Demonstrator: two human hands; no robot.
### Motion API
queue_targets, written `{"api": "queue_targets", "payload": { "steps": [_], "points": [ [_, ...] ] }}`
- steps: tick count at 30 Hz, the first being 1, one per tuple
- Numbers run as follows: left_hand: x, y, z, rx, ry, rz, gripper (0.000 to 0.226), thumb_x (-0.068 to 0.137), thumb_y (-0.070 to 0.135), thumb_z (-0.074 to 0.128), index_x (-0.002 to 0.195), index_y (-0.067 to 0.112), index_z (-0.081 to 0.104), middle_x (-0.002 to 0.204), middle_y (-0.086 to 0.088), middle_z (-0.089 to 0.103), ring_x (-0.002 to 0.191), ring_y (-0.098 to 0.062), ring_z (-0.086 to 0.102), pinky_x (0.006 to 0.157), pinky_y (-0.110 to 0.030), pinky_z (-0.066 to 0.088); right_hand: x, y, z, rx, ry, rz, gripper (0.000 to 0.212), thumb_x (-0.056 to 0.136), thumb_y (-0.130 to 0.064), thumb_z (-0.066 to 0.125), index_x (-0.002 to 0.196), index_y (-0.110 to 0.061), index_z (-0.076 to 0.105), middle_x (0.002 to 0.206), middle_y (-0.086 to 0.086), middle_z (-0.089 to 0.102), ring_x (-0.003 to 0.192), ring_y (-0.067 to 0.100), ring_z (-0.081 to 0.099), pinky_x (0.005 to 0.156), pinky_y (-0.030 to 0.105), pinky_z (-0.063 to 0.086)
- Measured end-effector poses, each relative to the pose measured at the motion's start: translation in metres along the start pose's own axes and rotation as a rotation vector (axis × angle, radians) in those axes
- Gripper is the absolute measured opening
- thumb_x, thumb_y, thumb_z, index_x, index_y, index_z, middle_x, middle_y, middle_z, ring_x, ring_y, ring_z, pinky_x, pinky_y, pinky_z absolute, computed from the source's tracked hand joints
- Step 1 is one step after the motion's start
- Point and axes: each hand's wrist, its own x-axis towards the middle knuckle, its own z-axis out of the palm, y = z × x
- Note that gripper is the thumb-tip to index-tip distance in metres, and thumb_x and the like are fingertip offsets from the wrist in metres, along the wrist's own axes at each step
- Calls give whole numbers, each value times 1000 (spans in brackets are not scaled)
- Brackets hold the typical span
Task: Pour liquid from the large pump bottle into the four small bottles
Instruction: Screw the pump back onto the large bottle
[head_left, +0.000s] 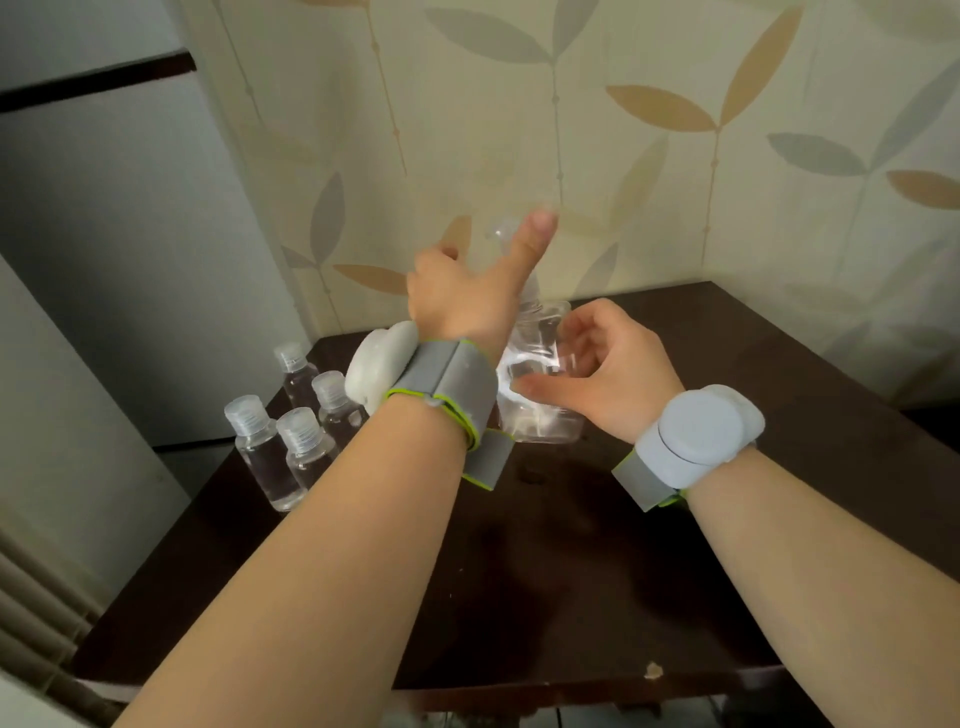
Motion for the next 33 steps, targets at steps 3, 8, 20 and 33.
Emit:
{"api": "queue_targets", "payload": {
  "steps": [3, 8, 20, 33],
  "points": [
    [-2, 1, 3, 129, 23, 4, 58, 57, 64, 71, 85, 18, 47, 79, 10, 48, 70, -8, 48, 57, -17, 33, 0, -2, -1, -17, 12, -28, 48, 51, -38, 85, 78, -29, 46, 73, -8, 56, 58, 9, 48, 58, 20, 41],
    [2, -5, 4, 205, -68, 95, 46, 62, 51, 76, 66, 18, 44, 60, 9, 39, 52, -5, 36, 46, -19, 26, -1, -3, -2, -23, 9, -31, 49, 52, -37, 84, 83, -22, 48, 74, -8, 56, 59, 8, 48, 60, 22, 41],
    [12, 7, -21, -1, -440, 76, 68, 85, 34, 58, 138, 0, 31, 123, -7, 51, 120, -26, 49, 108, -40, 34, 0, -3, -1, 144, -22, -8, 46, 50, -42, 81, 80, -29, 50, 68, -10, 58, 59, 7, 48, 61, 20, 42],
    [5, -2, -4, 159, -144, 148, 37, 68, 28, 79, 94, 13, 57, 66, 11, 45, 63, -7, 45, 59, -16, 35, -1, 0, 0, -14, 19, -43, 49, 50, -42, 83, 80, -27, 48, 73, -11, 55, 58, 3, 47, 57, 17, 38]
  ]
}}
